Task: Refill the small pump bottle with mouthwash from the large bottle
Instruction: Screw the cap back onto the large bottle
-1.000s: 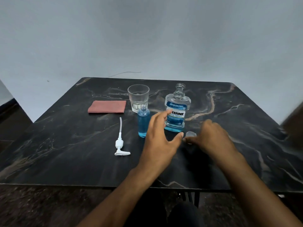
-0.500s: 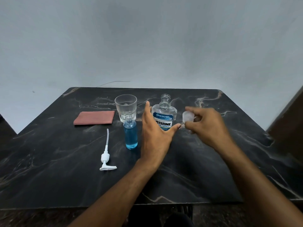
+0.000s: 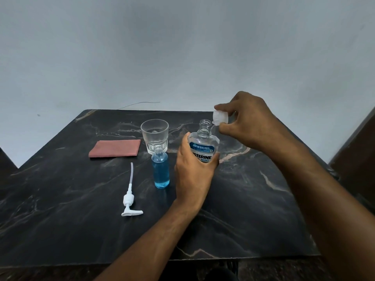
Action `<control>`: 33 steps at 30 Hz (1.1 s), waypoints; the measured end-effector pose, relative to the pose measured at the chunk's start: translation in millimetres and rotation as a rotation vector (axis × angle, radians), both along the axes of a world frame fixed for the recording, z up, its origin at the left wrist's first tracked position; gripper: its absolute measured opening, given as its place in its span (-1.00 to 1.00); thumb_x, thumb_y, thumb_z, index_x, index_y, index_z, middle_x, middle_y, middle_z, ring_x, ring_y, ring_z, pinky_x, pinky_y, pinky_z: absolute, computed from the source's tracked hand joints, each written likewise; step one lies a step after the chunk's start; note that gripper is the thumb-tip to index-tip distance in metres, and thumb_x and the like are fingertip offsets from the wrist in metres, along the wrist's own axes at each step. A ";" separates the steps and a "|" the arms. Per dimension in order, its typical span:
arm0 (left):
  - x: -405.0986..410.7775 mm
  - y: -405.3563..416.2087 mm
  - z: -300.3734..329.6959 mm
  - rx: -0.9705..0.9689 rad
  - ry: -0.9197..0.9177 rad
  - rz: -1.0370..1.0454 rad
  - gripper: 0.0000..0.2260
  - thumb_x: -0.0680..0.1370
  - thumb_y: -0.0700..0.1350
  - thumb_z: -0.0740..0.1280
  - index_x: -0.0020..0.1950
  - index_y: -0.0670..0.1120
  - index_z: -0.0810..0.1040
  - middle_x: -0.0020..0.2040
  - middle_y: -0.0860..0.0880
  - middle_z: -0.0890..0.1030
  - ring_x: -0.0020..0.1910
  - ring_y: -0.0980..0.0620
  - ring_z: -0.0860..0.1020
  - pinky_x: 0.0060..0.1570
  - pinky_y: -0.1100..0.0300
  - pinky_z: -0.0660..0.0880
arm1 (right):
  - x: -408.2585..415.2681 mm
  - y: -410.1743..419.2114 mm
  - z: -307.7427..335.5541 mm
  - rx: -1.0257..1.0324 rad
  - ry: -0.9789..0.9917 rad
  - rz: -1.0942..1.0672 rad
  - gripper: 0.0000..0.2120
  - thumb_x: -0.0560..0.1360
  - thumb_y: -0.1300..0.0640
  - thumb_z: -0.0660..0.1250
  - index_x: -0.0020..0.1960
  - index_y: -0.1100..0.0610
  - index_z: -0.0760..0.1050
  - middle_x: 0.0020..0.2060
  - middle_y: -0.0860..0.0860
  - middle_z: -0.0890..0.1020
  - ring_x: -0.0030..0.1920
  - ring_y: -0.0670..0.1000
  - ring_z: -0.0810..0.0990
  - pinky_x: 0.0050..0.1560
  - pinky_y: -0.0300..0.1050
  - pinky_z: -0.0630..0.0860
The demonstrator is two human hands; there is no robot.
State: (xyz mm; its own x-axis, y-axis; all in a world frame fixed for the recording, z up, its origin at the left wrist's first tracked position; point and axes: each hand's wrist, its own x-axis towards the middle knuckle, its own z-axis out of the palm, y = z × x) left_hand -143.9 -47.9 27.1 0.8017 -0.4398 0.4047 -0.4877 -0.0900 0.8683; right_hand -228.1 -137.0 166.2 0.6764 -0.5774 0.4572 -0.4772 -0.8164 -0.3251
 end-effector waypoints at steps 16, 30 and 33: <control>1.9 5.3 -2.7 -0.063 0.003 -0.040 -0.19 0.38 0.11 0.62 0.54 0.02 0.33 0.34 0.06 0.57 0.30 0.12 0.56 0.25 0.18 0.56 | 15.1 -5.9 15.3 0.242 0.160 0.302 -0.70 0.51 0.21 0.45 0.23 0.04 0.64 0.04 -0.10 0.61 -0.04 -0.05 0.63 -0.08 -0.13 0.64; 3.7 3.5 -5.4 -0.060 0.010 -0.037 -0.15 0.38 0.15 0.61 0.57 0.01 0.31 0.37 0.04 0.56 0.34 0.11 0.54 0.29 0.24 0.53 | 21.7 0.8 2.3 0.103 0.204 0.069 -0.27 0.15 -0.53 0.34 0.06 0.02 0.50 -0.03 -0.07 0.52 -0.10 -0.06 0.54 -0.14 -0.07 0.50; 3.7 3.4 -5.6 -0.065 0.002 -0.039 -0.16 0.38 0.13 0.62 0.56 0.03 0.31 0.38 0.06 0.56 0.33 0.12 0.54 0.28 0.25 0.53 | 13.5 -3.1 10.2 0.398 0.092 0.308 -0.53 0.34 -0.08 0.58 0.21 -0.05 0.57 0.10 -0.13 0.64 0.04 -0.12 0.63 -0.01 -0.15 0.61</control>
State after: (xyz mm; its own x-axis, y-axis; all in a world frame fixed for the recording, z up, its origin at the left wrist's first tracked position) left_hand -140.1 -44.5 21.5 0.7856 -0.4432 0.4317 -0.4878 -0.0144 0.8729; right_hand -214.5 -140.1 176.4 0.8697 -0.4621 0.1734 -0.2749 -0.7453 -0.6074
